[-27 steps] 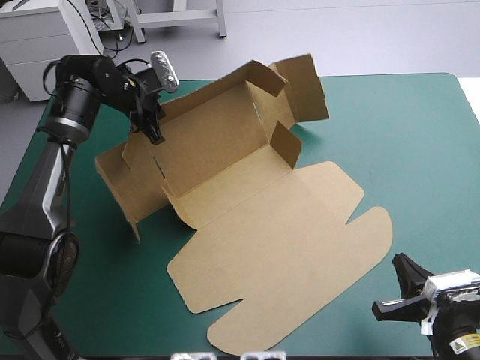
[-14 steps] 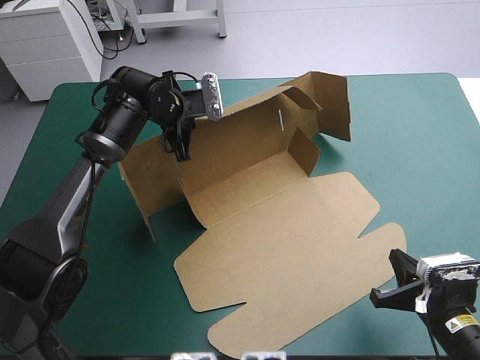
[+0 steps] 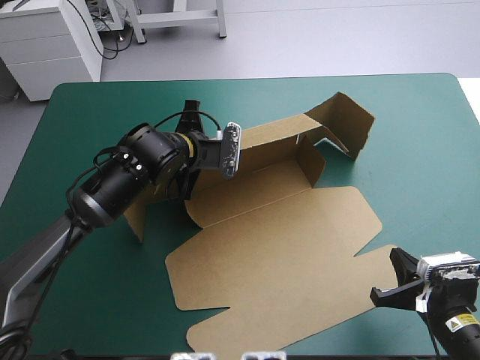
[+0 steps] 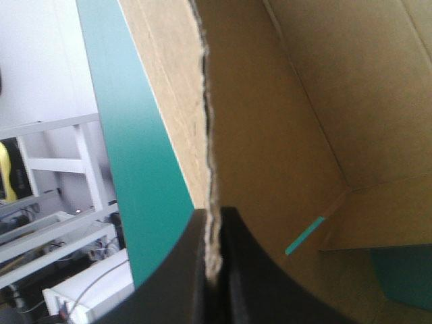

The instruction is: Fold the box

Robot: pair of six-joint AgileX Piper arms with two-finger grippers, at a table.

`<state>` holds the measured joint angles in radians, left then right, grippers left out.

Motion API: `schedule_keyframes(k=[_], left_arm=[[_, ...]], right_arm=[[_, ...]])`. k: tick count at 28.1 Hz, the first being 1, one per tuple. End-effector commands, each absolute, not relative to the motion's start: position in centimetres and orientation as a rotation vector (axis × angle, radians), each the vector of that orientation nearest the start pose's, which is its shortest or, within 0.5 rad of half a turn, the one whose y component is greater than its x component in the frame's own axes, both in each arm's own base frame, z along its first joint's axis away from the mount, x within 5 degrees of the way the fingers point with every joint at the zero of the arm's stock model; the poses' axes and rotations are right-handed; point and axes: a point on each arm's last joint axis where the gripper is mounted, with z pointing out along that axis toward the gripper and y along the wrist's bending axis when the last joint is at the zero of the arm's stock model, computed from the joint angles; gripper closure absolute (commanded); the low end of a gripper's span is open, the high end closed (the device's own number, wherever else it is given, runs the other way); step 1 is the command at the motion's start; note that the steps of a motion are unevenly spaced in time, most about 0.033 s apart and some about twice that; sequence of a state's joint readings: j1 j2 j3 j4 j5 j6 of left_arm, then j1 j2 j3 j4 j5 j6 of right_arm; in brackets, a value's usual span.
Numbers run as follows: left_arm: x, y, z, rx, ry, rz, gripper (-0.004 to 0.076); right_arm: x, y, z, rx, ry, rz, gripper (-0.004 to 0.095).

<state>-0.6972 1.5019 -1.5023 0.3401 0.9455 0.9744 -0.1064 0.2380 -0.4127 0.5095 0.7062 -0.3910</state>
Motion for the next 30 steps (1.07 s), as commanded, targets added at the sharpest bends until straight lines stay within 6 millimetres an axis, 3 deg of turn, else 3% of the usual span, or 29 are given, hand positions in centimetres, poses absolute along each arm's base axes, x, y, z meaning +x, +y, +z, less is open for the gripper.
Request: schedule_keyframes(k=[1,12,19,30], left_arm=[[24.8,-17.9,40.1,1.797,1.365,0.62,0.0731],[21.9,-16.7,38.2,1.743,1.084,0.622,0.0731],[21.6,-17.0,35.4,1.786,0.913,0.685,0.0731],[21.4,-17.5,35.0,1.654,0.979,0.551,0.0731]], right_arm=[[5.8,2.1,29.4,-0.08,1.862,0.232,0.0925],[6.1,2.0,29.3,-0.064,1.885,0.229,0.0923],[6.9,1.9,29.0,-0.012,1.932,0.266,0.0923],[8.0,1.8,28.7,0.02,1.999,0.293,0.0923]])
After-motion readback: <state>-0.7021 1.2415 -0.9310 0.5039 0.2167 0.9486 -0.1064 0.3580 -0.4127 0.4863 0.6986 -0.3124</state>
